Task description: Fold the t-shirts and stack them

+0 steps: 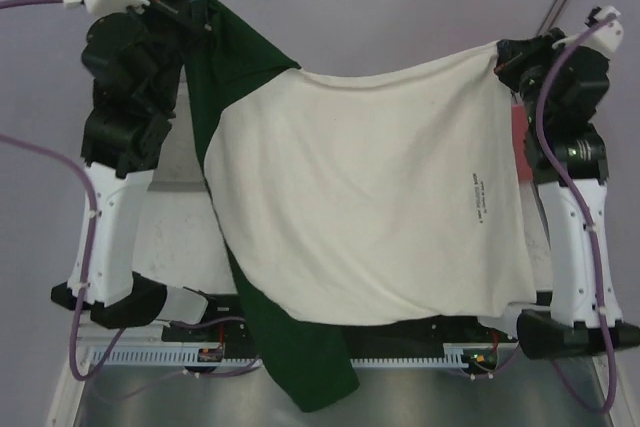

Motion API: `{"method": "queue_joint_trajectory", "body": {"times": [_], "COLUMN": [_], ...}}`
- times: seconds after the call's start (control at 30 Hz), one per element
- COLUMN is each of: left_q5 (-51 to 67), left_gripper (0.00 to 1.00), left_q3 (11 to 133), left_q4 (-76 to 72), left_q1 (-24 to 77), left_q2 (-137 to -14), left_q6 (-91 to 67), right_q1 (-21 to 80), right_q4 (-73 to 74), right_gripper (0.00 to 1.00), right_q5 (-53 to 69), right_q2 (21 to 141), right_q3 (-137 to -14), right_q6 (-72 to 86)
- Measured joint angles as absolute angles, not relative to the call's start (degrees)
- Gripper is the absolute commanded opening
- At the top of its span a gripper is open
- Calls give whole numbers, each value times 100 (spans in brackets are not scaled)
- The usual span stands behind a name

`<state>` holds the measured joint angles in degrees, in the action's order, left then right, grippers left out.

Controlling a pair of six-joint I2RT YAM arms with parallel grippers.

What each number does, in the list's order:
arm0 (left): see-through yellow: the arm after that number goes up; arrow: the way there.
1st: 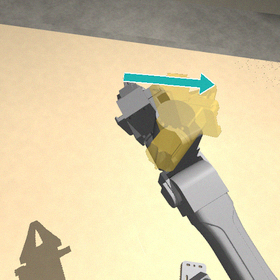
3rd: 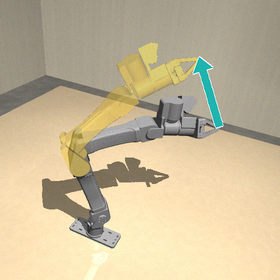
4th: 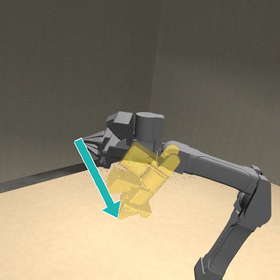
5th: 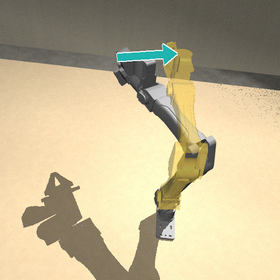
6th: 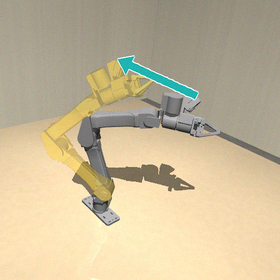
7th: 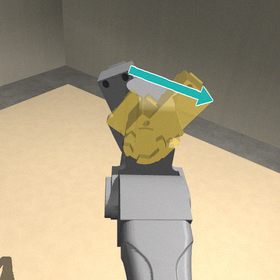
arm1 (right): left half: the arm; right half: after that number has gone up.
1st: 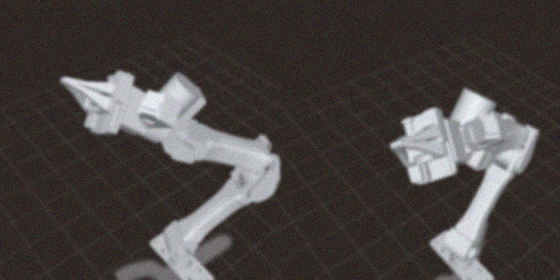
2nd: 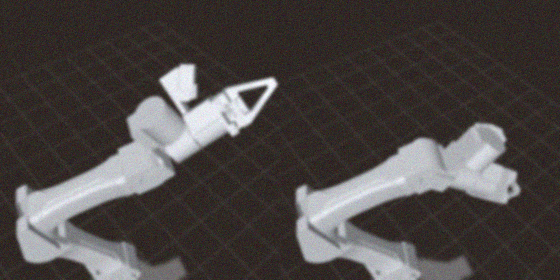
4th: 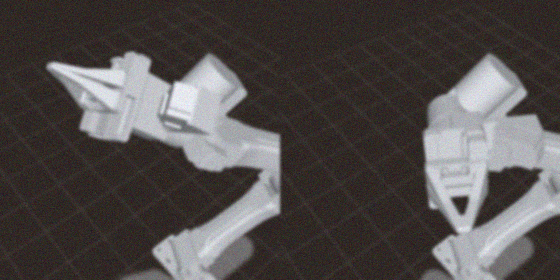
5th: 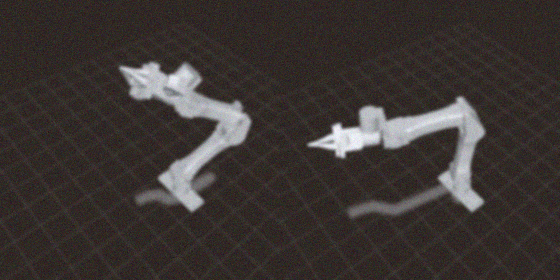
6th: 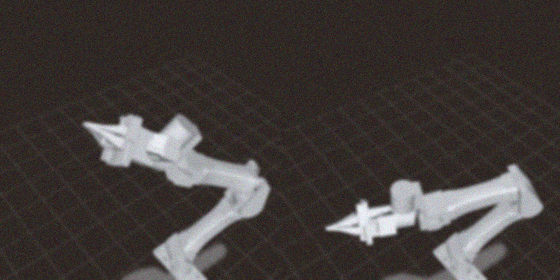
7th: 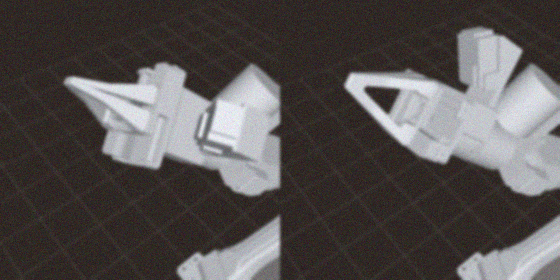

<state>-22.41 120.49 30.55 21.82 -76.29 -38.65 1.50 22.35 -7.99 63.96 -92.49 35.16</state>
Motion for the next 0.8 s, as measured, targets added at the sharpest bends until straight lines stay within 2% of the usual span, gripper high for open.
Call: {"method": "queue_joint_trajectory", "body": {"times": [0.2, 0.27, 0.4, 0.5, 0.63, 0.8], "left_q5": [-2091, -2086, -2091, -2049, -1813, -1728], "left_gripper": [2, 2, 2, 2, 2, 2], "left_q3": [12427, 12617, 13773, 13976, 13096, 10604], "left_q4": [2178, 1809, 1079, 528, 49, -403], "left_q1": [2185, 2189, 2167, 2034, 1627, 1448], "left_q2": [-8678, -8746, -9144, -9216, -9170, -8965], "left_q6": [-3693, -3688, -3607, -3634, -3760, -3776], "right_q1": [71, -34, -397, -563, -602, -602], "right_q4": [2604, 2687, 2539, 2078, 1173, 676], "right_gripper": [0, 0, 0, 0, 0, 0], "right_q5": [-731, -582, -82, 425, 1072, 1586], "right_q2": [8230, 8523, 9017, 9142, 9153, 9496], "right_q3": [-10307, -10807, -12042, -12315, -11406, -9682], "right_q6": [3688, 3774, 4021, 4217, 4359, 4412]}}
